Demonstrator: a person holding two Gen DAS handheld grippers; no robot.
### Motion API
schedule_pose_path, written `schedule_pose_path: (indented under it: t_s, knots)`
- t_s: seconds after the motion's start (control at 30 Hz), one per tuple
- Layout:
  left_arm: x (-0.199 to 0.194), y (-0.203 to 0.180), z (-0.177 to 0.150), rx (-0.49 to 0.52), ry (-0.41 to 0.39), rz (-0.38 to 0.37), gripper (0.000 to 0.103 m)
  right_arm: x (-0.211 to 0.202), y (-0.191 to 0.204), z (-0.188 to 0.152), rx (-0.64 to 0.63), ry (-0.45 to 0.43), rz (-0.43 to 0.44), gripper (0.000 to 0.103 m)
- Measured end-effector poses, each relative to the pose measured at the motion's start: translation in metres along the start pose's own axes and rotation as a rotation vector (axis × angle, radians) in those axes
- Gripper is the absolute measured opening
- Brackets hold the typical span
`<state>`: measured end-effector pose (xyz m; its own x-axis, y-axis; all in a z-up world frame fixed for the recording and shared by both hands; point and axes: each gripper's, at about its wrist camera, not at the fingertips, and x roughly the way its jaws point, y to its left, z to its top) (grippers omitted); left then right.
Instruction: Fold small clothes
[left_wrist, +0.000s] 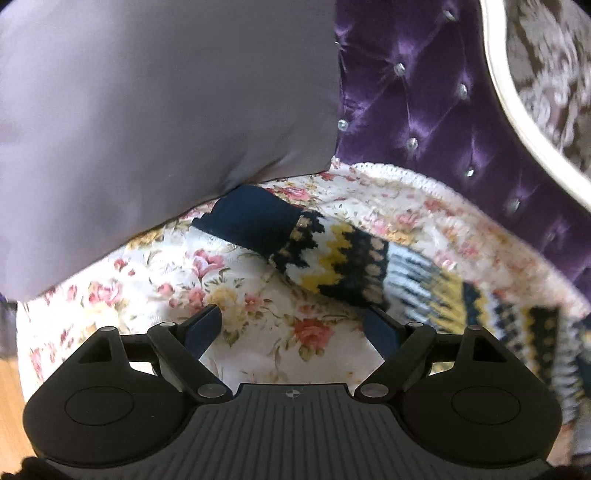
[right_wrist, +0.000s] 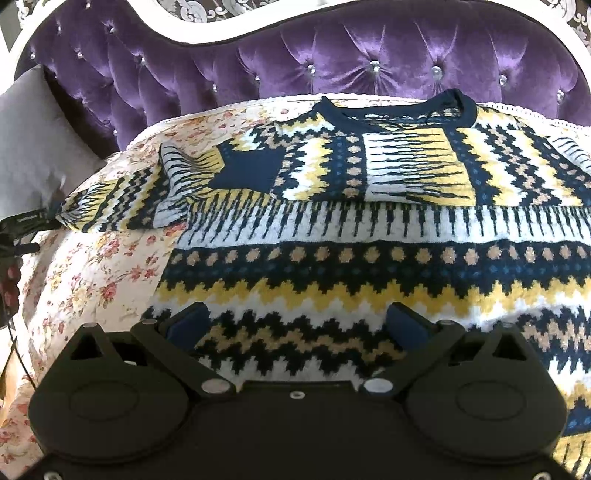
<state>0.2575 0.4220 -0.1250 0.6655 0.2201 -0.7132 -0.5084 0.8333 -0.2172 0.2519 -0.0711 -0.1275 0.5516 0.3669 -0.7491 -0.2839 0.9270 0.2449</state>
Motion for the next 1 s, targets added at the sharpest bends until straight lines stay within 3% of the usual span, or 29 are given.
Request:
schedule_pose_path:
  t_s: [0.2,0.43,0.47,0.5,0.53,0.6,0.73,0.9,1.0]
  knots:
    - [0.008,0.013,0.018,-0.144,-0.003,-0.047,0.084,-0.004,0.006,0.002,0.007,-0.012,0.024,0.102]
    - [0.039,-0.004,0.039,-0.13,-0.006,0.009,0.08,-0.003,0.006,0.005,0.015,-0.022,0.026,0.102]
    - [0.041,-0.008,0.041,-0.127,-0.015,0.005,0.056,-0.003,0.005,0.006,0.016,-0.023,0.027,0.102]
    - [0.044,-0.011,0.042,-0.127,-0.012,-0.001,0.018,-0.003,0.004,0.006,0.018,-0.024,0.027,0.102]
    - [0.047,-0.014,0.043,-0.132,0.009,-0.011,0.007,-0.003,0.003,0.006,0.021,-0.024,0.027,0.102]
    - [0.043,-0.021,0.043,-0.14,0.004,-0.036,0.008,-0.003,0.0,0.006,0.028,-0.027,0.026,0.102]
    - [0.002,-0.062,0.045,-0.047,-0.084,-0.044,0.008,-0.01,-0.01,0.006,0.047,-0.043,0.036,0.102]
    - [-0.065,-0.153,0.052,0.115,-0.19,-0.15,0.008,-0.02,-0.029,0.003,0.081,-0.067,0.053,0.102]
    - [-0.094,-0.218,0.045,0.207,-0.21,-0.259,0.008,-0.029,-0.042,0.0,0.108,-0.082,0.065,0.102]
